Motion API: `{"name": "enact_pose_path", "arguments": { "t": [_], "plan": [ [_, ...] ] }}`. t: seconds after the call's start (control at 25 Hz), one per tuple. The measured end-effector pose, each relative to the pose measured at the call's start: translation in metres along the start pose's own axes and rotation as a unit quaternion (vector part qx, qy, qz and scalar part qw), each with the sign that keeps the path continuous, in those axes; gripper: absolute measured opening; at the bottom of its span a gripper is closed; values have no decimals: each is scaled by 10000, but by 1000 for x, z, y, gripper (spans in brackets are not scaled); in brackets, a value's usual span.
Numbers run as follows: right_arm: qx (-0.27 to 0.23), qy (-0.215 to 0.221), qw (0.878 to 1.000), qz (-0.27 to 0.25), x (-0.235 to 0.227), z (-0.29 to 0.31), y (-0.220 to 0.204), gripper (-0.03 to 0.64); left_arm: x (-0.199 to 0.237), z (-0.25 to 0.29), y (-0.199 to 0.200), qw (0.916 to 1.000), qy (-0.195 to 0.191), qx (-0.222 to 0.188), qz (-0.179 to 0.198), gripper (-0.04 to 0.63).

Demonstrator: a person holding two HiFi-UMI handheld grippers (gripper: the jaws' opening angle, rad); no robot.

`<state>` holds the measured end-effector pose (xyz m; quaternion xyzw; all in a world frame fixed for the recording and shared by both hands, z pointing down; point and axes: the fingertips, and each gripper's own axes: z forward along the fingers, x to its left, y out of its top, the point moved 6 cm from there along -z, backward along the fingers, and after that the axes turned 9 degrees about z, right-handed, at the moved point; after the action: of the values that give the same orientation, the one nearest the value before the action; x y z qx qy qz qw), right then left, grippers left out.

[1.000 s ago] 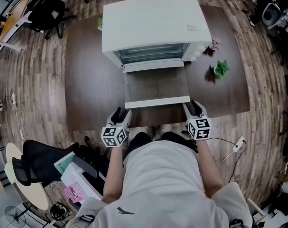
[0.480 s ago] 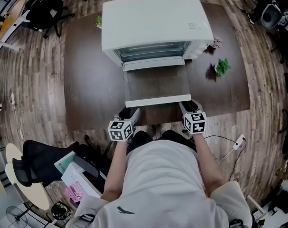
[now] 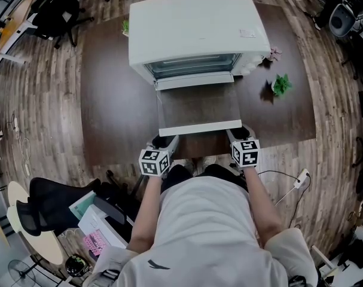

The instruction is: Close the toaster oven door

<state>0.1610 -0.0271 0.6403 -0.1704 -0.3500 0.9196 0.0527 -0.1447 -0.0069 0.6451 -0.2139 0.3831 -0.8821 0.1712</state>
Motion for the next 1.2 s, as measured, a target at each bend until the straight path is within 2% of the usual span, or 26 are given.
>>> {"name": "enact_pose_path", "arguments": {
  "t": [0.36, 0.76, 0.92, 1.2],
  "plan": [
    [-27, 26, 9999, 139, -2, 1, 0, 181, 1, 2, 0, 10000, -75, 61, 4, 252],
    [-217, 89, 9995, 199, 1, -7, 12, 167, 0, -2, 10, 9999, -110, -121, 24, 218],
    [-423, 71, 9990, 103, 4, -17, 28, 148, -1, -6, 27, 9993, -66, -261, 251, 189],
    [-803, 132, 9964, -258, 18, -38, 67, 140, -5, -27, 65, 9969, -76, -737, 265, 190]
  ]
}}
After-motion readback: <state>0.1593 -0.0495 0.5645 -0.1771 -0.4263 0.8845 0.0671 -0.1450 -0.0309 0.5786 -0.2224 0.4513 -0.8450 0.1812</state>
